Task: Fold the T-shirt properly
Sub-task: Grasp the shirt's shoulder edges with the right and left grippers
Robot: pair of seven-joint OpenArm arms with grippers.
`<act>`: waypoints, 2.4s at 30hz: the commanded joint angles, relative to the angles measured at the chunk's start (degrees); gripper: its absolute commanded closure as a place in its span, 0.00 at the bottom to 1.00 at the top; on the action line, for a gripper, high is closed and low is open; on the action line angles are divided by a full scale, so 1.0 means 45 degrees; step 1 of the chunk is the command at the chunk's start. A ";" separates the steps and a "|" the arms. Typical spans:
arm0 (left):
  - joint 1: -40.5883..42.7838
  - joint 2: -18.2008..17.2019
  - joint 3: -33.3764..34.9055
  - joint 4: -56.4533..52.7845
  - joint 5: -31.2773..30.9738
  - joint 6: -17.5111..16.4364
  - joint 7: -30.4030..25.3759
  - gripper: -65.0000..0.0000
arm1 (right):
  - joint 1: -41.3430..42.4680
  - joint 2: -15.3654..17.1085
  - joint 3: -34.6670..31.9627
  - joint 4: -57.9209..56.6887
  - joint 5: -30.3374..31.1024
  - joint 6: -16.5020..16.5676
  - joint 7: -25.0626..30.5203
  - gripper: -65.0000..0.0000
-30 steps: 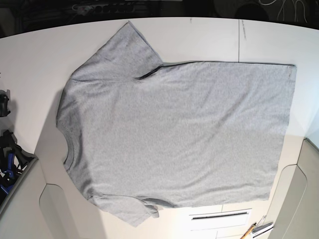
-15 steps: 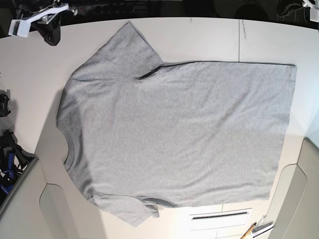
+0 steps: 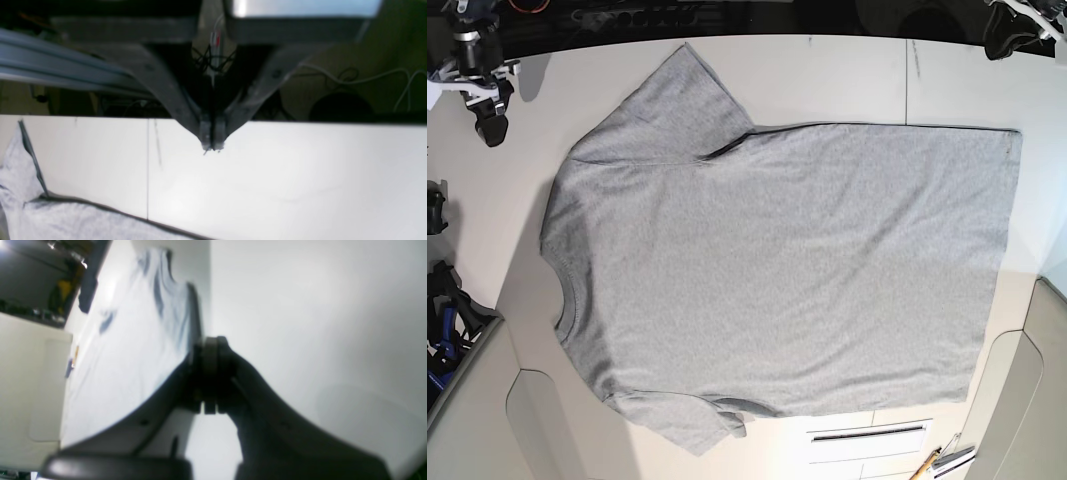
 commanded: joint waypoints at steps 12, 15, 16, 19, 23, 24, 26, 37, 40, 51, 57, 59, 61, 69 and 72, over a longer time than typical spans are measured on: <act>0.0117 -0.0112 -0.0121 0.0126 -0.0185 -0.0119 -0.0107 1.00 | 0.0520 -0.0219 -0.0219 0.0471 -0.2540 0.0180 0.0044 0.49; 0.0112 -0.0117 -0.0121 0.0131 -0.0389 -0.0119 -0.0107 1.00 | 0.0758 -0.0549 -0.0219 0.0447 -0.2356 0.0185 -0.0665 0.49; 0.0107 -0.0117 -0.0121 0.0131 -0.0491 -0.0119 -0.0107 1.00 | 0.0889 -0.0641 -0.0223 0.0393 -0.2346 0.0194 -0.0840 0.49; -0.0063 -0.0112 -0.0121 0.0131 -0.0675 -0.0119 0.0199 0.97 | 0.1311 -0.0714 -0.0437 -0.0063 -0.2375 0.0185 -0.0913 0.49; -0.0476 -0.0117 -0.0121 0.0126 -0.0903 -0.0119 0.0986 0.80 | 0.1797 -0.0719 -0.0928 -0.1229 -0.2409 0.0194 -0.0952 0.49; -0.0525 -0.0112 -0.0121 0.0126 -0.0937 -0.0119 0.1039 0.80 | 0.1914 -0.0719 -0.1117 -0.1540 -0.2404 0.0199 -0.0957 0.49; -0.0520 -0.0117 -0.0121 0.0126 -0.1025 -0.0119 0.1030 0.80 | 0.2069 -0.0787 -0.1477 -0.2006 -0.2395 0.0209 -0.1015 0.49; -0.0520 -0.0117 -0.0121 0.0126 -0.1326 -0.0119 0.1030 0.80 | 0.2069 -0.1549 -0.2895 -0.2113 -0.2322 0.0248 -0.1078 0.55; -0.0525 -0.0117 -0.0121 0.0126 -0.1477 -0.0119 0.1030 0.78 | 0.2069 -0.1549 -0.2875 -0.2108 -0.2608 0.0253 -0.1078 0.81; -0.1666 -0.0602 -0.0408 0.0126 -0.2370 -0.0119 0.1982 0.62 | 0.2239 -0.1549 -0.2871 -0.2108 -0.3662 0.0204 -0.1190 1.00; -0.3604 -0.0903 -0.0636 -0.0049 -0.1938 0.1715 0.2982 0.58 | 0.2244 -0.1549 -0.2875 -0.2108 -0.3657 0.0204 -0.1180 1.00; -0.4129 -0.1073 -0.0636 -0.0452 -0.1705 0.1977 0.2992 0.58 | 0.2239 -0.1549 -0.2871 -0.2108 -0.3662 0.0204 -0.1180 1.00; -0.4561 -0.1258 -0.0636 -0.1137 -0.1583 0.1987 0.2992 0.56 | 0.2234 -0.1554 -0.2871 -0.2108 -0.3657 0.0204 -0.1180 1.00; -0.6198 -0.2161 -0.0636 -0.5192 -0.2006 0.2244 0.3245 0.53 | 0.2239 -0.1549 -0.2871 -0.2108 -0.3653 0.0209 -0.1175 1.00; -0.6747 -0.2404 -0.0631 -0.6547 -0.2404 0.2244 0.3390 0.53 | 0.2244 -0.1549 -0.2875 -0.2108 -0.3653 0.0209 -0.1175 1.00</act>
